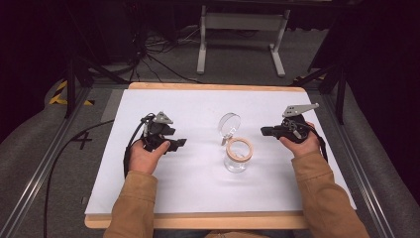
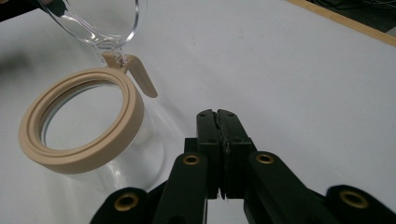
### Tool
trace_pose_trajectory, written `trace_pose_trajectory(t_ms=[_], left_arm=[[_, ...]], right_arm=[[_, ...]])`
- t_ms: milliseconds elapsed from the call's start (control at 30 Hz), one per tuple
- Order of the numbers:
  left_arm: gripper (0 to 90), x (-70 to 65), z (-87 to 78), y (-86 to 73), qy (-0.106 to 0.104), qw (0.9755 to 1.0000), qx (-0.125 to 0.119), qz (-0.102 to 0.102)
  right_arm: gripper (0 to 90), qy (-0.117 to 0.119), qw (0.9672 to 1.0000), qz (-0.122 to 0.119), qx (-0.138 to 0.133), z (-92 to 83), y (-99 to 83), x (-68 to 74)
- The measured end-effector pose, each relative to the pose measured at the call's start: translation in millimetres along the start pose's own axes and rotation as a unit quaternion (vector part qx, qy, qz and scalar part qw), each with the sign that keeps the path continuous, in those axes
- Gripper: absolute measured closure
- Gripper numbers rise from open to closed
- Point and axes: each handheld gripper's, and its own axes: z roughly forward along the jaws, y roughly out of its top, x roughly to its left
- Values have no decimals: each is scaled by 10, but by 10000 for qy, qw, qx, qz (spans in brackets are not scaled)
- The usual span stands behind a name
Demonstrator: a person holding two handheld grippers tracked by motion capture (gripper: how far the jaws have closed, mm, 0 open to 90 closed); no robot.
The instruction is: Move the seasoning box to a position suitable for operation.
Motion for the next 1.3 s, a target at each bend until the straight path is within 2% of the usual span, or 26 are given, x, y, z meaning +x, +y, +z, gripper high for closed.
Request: trace_pose_trajectory(t_ms=[133, 200, 400, 433, 533, 633, 700, 733, 900, 1100, 1300], left_arm=[[424, -10, -62, 14, -113, 9999, -95, -10], [429, -23, -79, 19, -140, 9997, -181, -81], [428, -44, -132, 50, -190, 9997, -131, -24], [425, -57, -133, 52, -217, 9996, -153, -71], [411, -97, -176, 91, -208, 9997, -97, 40], [403, -132, -207, 123, -187, 9996, -151, 129], [398, -163, -213, 134, -222, 9995, -182, 101], [398, -165, -217, 143, -202, 9995, -156, 166], [390, -207, -221, 171, -188, 9995, -135, 227], [385, -213, -221, 169, -175, 9995, -129, 244], [383, -219, -226, 171, -195, 9995, -130, 225]], right_arm=[[887, 24, 10000, 21, 16, 6, -4, -2], [887, 39, 10000, 3, 26, 16, -6, 4], [885, 104, 9999, -50, 43, 51, -7, 24], [884, 139, 9999, -75, 63, 63, -5, 37], [877, 248, 9995, -176, 79, 105, -4, 70], [877, 295, 9990, -284, 176, 171, -1, 115], [877, 301, 9989, -283, 209, 196, -4, 122], [877, 325, 9986, -283, 303, 255, -23, 123], [874, 486, 9968, -213, 600, 412, -88, 127], [866, 486, 9946, -267, 877, 566, -134, 151], [868, 524, 9937, -264, 956, 615, -155, 155]])
